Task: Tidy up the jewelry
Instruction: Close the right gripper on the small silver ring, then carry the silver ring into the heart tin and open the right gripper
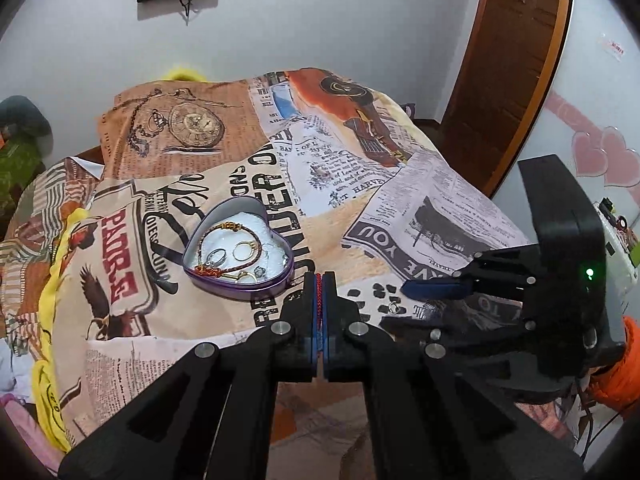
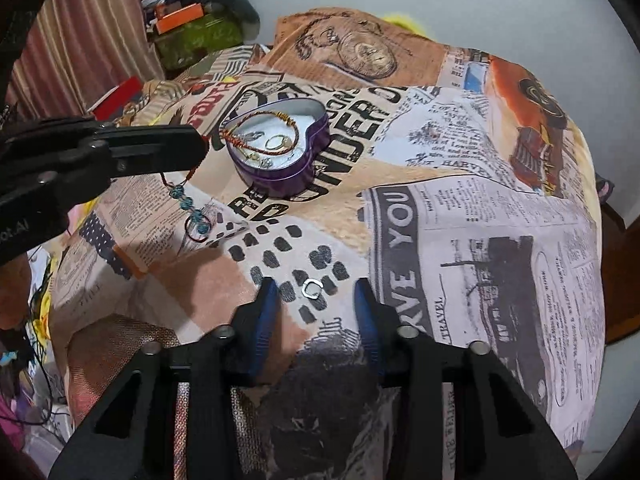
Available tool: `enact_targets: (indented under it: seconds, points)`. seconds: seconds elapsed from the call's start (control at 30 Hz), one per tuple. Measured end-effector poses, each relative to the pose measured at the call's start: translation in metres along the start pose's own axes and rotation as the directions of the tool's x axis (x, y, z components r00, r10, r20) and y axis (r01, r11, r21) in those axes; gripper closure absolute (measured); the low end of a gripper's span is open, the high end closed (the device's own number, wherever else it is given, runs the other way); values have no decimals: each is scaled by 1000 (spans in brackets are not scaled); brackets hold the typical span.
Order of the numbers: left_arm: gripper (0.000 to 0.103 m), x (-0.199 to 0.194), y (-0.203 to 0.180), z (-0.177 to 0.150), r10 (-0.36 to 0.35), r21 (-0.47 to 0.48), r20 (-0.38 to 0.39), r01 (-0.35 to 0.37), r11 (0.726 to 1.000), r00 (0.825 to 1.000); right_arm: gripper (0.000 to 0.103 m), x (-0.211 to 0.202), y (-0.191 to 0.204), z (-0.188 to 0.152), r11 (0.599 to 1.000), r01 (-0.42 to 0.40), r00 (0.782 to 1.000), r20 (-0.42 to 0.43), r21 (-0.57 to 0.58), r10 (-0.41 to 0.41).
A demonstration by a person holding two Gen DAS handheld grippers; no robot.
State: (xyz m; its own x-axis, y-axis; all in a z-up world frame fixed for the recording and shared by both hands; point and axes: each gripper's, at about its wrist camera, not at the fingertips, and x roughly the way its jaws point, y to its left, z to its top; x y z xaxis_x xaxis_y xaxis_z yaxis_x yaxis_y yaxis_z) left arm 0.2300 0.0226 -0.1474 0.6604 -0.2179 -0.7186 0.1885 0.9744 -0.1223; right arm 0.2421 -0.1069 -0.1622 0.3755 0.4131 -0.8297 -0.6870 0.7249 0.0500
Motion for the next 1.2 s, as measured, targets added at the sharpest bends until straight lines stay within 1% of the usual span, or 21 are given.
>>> enact_targets:
  seconds: [0.13,0.17,0.37,0.6,0.77,0.9,1.07,1.2]
  points:
    - [103,0,1,-2,3,-7,6,-3,1000,1000,93,5,-6,1,1000,-1,1000,-3,19,1]
    - [103,0,1,-3,3,-9,7,-3,1000,1000,94,4,-6,1,1000,-5,1000,-2,25,5]
    - [103,-7,2,0,12,-14,23,-12,1000,1000,95,-3,-10,1,998,-17,1000,16,55,16]
    - [103,-27,10,12,31,-19,79,-29,999,996,95,-25,-18,17,995,-30,996,90,100,21]
    - [103,-35,16,24,44,-22,111,-42,999,993,95,-45,-14,35,996,-18,987,160,88,4]
    - [103,-39,24,34,55,-31,139,-51,998,989,95,-54,-10,49,996,-34,979,203,77,18]
    - [103,-38,32,45,62,-44,160,-56,997,985,95,-51,-3,65,997,-55,972,229,52,42]
    - [103,-32,37,52,66,-44,167,-60,997,984,95,-43,2,74,996,-75,970,235,39,63]
